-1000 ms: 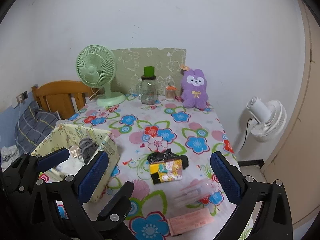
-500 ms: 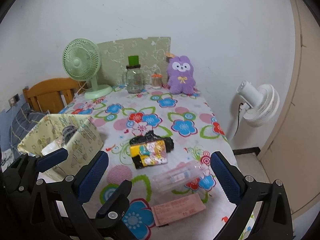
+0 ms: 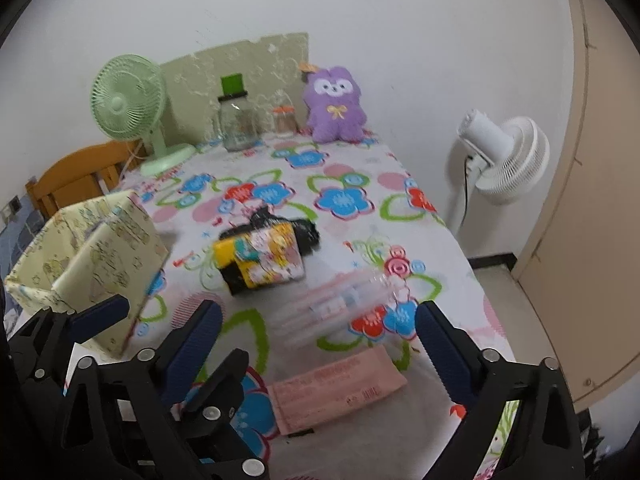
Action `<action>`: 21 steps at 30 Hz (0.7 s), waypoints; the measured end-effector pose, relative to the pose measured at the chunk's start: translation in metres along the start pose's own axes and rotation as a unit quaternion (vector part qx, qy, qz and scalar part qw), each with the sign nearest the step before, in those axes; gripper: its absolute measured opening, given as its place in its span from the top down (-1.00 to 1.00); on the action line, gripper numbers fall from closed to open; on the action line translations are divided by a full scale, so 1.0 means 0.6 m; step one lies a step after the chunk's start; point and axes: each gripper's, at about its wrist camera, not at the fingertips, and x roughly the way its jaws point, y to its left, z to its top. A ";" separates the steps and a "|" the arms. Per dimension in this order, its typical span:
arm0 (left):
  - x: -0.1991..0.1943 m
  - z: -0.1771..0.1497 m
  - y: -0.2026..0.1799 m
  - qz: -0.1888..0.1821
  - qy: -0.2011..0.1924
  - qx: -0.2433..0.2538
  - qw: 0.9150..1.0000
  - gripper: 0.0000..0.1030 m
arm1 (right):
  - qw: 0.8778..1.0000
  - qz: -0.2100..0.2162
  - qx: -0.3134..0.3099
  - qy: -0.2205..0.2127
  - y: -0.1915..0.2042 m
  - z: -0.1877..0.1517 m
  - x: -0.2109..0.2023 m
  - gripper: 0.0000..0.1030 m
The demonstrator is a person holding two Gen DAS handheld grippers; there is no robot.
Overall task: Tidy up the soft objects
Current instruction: 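Withdraw both tools from the box toward the clear tube pack and pink packet, then grasp the pink paper packet with the right tool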
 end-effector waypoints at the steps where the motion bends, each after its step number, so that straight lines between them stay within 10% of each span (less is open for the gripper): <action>1: 0.004 -0.002 -0.001 -0.001 0.003 0.001 1.000 -0.94 | 1.000 -0.002 0.005 0.006 -0.003 -0.004 0.005 -0.88; 21: 0.050 -0.035 -0.019 -0.011 0.040 0.020 0.999 -0.90 | 0.995 -0.033 0.052 0.076 -0.026 -0.053 0.052 -0.43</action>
